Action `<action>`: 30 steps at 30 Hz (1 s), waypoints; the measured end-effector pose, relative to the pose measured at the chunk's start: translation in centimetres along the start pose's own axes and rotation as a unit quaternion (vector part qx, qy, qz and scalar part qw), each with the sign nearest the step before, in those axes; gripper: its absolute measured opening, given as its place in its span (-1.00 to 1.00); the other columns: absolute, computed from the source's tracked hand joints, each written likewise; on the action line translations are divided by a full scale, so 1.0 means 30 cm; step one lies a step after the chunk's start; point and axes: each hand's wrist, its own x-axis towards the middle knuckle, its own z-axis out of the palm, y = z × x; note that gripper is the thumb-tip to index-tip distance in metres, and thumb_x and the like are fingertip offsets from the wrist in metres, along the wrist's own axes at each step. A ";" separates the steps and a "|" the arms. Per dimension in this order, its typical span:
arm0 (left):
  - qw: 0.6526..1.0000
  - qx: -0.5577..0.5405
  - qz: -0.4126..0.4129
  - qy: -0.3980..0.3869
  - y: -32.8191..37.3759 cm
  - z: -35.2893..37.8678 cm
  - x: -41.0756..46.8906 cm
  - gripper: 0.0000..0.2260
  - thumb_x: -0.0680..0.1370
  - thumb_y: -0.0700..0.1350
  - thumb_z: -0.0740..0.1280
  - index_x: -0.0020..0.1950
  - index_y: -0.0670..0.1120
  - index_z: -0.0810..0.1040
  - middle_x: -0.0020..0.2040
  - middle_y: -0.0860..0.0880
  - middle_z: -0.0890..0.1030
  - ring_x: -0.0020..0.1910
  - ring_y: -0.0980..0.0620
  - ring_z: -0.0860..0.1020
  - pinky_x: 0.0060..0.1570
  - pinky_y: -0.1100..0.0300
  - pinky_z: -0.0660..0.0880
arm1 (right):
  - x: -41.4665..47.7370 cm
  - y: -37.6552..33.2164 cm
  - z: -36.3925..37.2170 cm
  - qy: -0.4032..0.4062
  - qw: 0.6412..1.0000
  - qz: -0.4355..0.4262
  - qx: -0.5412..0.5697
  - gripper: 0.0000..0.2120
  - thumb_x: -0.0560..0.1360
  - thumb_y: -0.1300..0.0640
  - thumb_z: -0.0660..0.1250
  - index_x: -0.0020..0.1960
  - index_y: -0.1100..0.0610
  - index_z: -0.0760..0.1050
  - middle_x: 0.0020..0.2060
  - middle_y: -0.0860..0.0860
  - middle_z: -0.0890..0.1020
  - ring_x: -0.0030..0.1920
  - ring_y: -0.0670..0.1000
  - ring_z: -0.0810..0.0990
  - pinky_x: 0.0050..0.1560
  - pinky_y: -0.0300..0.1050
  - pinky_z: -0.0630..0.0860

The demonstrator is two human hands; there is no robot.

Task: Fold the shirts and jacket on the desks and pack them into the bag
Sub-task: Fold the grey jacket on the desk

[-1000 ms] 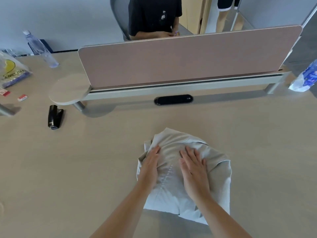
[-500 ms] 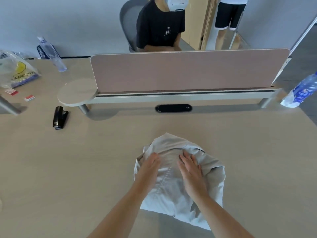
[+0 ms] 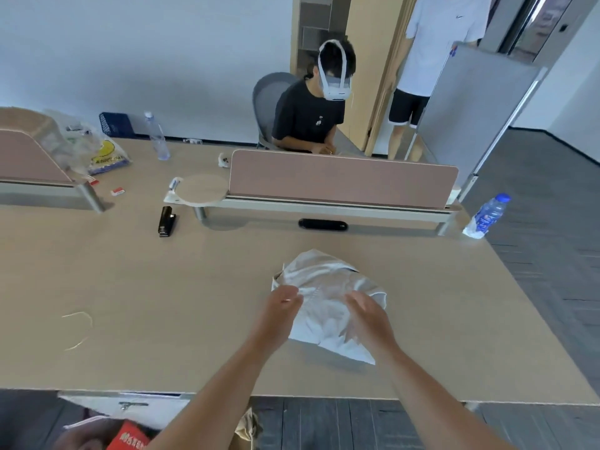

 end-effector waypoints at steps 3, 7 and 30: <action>1.000 -0.014 -0.010 -0.004 0.033 0.009 -0.063 -0.84 0.62 -0.15 0.30 0.20 -0.08 0.51 0.05 -0.01 0.58 -0.03 0.05 0.53 -0.13 0.35 0.41 | -0.035 -0.024 -0.051 0.022 0.998 -0.017 -0.056 -0.68 0.57 -0.11 0.27 0.27 -0.04 0.52 0.08 -0.06 0.62 -0.20 -0.26 0.55 -0.31 -0.42 0.34; 0.999 -0.033 -0.026 0.013 0.040 0.050 -0.067 -0.78 0.59 -0.15 0.34 0.24 -0.12 0.52 0.06 -0.14 0.61 0.01 -0.04 0.58 0.08 0.07 0.51 | 0.004 -0.009 -0.102 0.022 0.997 -0.024 -0.076 -0.60 0.52 -0.10 0.33 0.34 -0.06 0.49 0.22 -0.06 0.60 0.09 -0.06 0.55 0.05 -0.14 0.41; 0.952 -0.017 -0.234 0.195 -0.224 0.567 0.394 -0.60 0.60 -0.05 0.34 0.44 0.06 0.39 0.38 0.15 0.36 0.39 0.15 0.33 0.34 0.27 0.24 | 0.873 0.249 0.029 -0.239 0.904 -0.186 -0.301 -0.43 0.47 -0.33 0.32 0.41 -0.13 0.41 0.47 -0.09 0.31 0.44 0.05 0.31 0.43 0.02 0.31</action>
